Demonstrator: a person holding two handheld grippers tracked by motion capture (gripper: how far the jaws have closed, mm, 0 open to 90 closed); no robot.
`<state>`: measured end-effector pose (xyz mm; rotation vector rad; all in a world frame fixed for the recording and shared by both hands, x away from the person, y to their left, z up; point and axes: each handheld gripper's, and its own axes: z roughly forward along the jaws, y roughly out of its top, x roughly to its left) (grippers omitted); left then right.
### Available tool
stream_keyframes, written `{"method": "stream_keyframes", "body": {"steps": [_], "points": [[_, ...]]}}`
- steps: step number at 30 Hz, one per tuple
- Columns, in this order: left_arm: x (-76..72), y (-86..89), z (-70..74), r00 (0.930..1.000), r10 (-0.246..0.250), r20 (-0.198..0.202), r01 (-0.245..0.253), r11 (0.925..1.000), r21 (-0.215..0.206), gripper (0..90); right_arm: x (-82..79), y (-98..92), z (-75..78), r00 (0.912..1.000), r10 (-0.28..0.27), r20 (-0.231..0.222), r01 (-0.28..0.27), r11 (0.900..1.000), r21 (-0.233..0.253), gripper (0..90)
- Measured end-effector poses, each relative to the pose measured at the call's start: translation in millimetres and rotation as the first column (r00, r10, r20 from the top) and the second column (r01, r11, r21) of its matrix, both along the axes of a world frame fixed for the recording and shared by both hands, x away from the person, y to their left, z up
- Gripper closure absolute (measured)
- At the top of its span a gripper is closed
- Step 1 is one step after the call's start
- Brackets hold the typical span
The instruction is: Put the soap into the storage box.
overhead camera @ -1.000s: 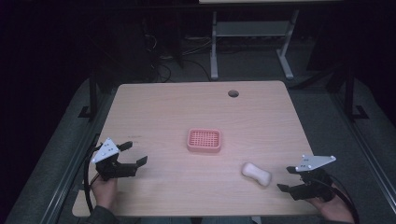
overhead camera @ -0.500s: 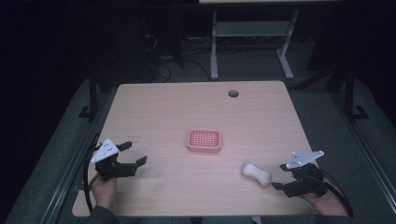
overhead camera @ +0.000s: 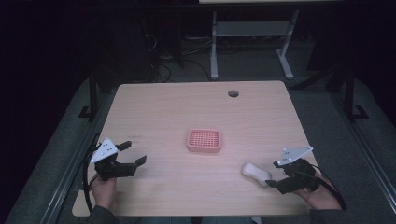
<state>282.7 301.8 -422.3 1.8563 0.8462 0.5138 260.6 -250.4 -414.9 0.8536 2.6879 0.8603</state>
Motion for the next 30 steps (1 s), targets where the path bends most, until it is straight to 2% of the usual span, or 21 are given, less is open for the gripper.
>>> {"method": "stream_keyframes", "body": {"steps": [20, 30], "points": [[0.1, -0.5, 0.0, 1.0, -0.004, -0.002, 0.004, 1.0, -0.003, 14.1, 12.7, 24.7, -1.9, 0.9984, 0.051, -0.023, -0.052, 0.998, -0.038, 26.7], [0.1, -0.1, 0.2, 1.0, -0.005, 0.002, 0.005, 1.0, -0.001, 14.1, 25.0, 40.3, -14.0, 0.9957, 0.079, -0.049, -0.083, 0.992, -0.098, 28.2]]}}
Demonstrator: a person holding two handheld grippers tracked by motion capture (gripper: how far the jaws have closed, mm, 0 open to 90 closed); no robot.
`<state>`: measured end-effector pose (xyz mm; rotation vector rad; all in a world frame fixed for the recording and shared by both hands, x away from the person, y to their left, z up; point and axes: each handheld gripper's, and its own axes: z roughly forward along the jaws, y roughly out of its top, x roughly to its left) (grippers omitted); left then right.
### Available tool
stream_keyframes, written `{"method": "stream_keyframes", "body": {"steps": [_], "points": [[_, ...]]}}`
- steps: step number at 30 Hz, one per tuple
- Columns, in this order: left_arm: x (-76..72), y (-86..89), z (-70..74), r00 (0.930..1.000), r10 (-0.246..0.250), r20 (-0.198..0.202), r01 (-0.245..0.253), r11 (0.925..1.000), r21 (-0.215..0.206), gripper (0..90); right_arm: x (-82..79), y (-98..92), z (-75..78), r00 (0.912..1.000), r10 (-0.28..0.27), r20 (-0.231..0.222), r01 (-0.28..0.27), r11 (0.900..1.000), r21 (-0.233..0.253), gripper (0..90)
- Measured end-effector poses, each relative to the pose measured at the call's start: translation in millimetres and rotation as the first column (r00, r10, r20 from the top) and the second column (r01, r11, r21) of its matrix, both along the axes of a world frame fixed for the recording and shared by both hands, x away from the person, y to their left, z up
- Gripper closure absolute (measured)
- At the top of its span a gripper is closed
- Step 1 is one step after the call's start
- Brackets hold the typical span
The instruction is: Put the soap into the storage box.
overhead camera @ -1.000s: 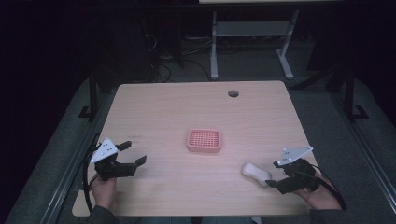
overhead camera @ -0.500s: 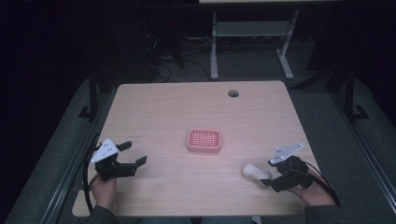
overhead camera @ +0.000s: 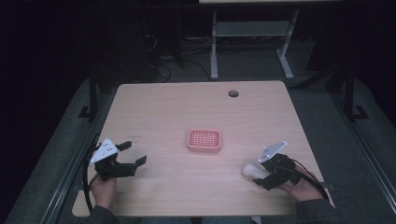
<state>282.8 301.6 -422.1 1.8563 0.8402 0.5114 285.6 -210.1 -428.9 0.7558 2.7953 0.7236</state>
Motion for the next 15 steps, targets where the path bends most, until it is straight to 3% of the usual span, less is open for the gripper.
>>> {"method": "stream_keyframes", "body": {"steps": [15], "points": [[-0.1, -0.4, -0.2, 1.0, 0.0, -0.003, 0.0, 1.0, -0.003, 14.1, 10.4, 8.8, -14.4, 0.9993, -0.005, -0.038, 0.003, 0.998, -0.062, 37.5]]}}
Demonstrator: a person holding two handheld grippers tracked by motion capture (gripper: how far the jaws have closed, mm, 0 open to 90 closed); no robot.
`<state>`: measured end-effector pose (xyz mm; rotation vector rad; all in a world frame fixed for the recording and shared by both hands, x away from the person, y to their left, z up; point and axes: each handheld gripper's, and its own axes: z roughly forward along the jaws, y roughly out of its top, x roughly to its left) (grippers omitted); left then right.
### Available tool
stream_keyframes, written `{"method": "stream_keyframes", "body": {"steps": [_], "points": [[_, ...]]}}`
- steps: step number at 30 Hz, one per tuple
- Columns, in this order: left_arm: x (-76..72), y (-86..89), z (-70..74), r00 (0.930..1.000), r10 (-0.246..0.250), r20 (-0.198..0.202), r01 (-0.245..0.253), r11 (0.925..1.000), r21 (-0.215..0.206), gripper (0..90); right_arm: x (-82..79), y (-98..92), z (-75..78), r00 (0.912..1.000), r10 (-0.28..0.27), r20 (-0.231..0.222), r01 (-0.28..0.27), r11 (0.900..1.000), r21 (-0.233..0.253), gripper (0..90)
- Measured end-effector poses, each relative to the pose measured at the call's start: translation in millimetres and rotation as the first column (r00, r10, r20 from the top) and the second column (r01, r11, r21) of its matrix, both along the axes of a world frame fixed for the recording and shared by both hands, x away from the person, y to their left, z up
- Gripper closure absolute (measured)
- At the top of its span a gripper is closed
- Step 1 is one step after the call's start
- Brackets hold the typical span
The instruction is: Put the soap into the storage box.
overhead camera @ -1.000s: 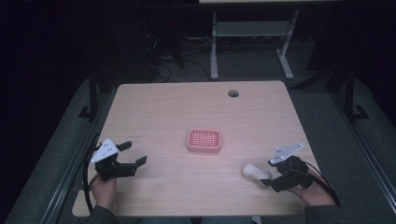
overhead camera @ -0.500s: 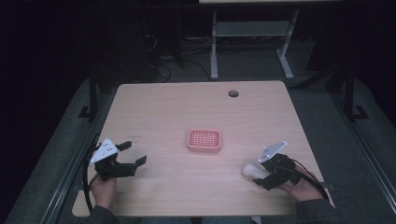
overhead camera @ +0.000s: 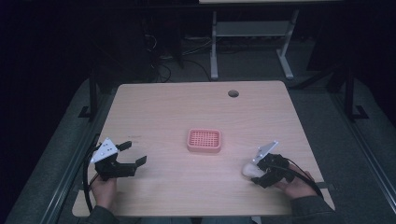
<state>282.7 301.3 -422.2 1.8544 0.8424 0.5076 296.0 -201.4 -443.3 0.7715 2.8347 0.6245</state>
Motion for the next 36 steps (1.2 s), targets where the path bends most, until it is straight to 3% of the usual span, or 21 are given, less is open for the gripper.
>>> {"method": "stream_keyframes", "body": {"steps": [13, 21, 31, 36], "points": [[0.0, 0.4, 0.2, 1.0, -0.001, 0.001, 0.001, 1.0, 0.001, 14.1, 2.7, 3.6, -4.1, 0.9995, 0.003, -0.032, -0.004, 1.0, -0.014, 44.3], [0.0, -0.6, -0.3, 1.0, -0.003, -0.002, 0.003, 1.0, -0.001, 14.0, 4.2, 1.8, -4.8, 0.9986, -0.01, -0.053, 0.01, 1.0, 0.005, 46.5], [-0.4, 0.3, 0.4, 1.0, -0.001, -0.001, 0.001, 1.0, -0.001, 14.1, 4.5, 4.6, -2.1, 0.9981, 0.021, -0.059, -0.022, 1.0, -0.011, 48.4], [-0.3, 1.2, 0.6, 1.0, 0.0, -0.002, 0.0, 1.0, 0.0, 14.1, 4.0, 5.5, 3.3, 0.9988, 0.03, -0.038, -0.031, 1.0, -0.007, 48.5]]}}
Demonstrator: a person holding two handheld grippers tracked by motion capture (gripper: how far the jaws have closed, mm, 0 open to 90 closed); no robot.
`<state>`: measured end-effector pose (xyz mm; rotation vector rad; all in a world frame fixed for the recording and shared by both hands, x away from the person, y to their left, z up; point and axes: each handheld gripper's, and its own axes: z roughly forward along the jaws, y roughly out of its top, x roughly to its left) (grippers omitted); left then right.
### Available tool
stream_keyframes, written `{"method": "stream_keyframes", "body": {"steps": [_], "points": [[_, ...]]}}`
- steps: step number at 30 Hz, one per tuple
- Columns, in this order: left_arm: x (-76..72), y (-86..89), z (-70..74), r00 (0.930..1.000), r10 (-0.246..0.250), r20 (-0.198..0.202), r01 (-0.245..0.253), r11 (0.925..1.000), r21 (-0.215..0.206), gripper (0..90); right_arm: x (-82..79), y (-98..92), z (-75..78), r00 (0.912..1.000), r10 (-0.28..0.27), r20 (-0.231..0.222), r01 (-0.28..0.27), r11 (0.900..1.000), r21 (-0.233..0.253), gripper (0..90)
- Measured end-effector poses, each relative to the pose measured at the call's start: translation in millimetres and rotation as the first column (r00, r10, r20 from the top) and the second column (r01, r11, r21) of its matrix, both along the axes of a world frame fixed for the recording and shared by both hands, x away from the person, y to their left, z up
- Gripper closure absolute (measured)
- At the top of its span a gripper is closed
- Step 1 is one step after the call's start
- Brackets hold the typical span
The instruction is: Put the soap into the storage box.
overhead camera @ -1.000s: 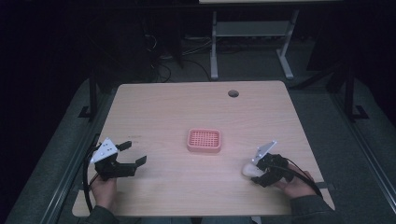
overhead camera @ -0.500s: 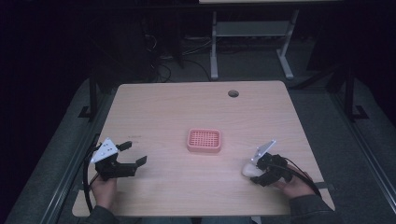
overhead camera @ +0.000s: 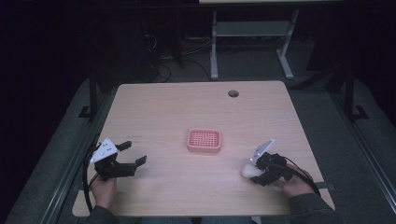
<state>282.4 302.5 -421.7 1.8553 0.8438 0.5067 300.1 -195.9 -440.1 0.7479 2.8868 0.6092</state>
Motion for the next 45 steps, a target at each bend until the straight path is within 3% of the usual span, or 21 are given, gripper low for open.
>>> {"method": "stream_keyframes", "body": {"steps": [9, 19, 45], "points": [[0.0, 0.2, 0.2, 1.0, -0.002, 0.004, 0.002, 1.0, -0.002, 14.1, 3.2, 8.7, 17.2, 0.999, 0.028, 0.035, -0.028, 1.0, 0.009, 48.6], [0.1, 0.8, 0.3, 1.0, 0.0, 0.006, 0.0, 1.0, -0.004, 14.1, 11.1, 17.4, 27.6, 0.9975, 0.057, 0.041, -0.058, 0.998, 0.022, 48.6], [-0.2, 1.4, 0.5, 1.0, 0.003, 0.005, -0.003, 1.0, -0.007, 14.1, 28.1, 35.3, 40.8, 0.9939, 0.096, 0.054, -0.097, 0.995, 0.022, 48.6]]}}
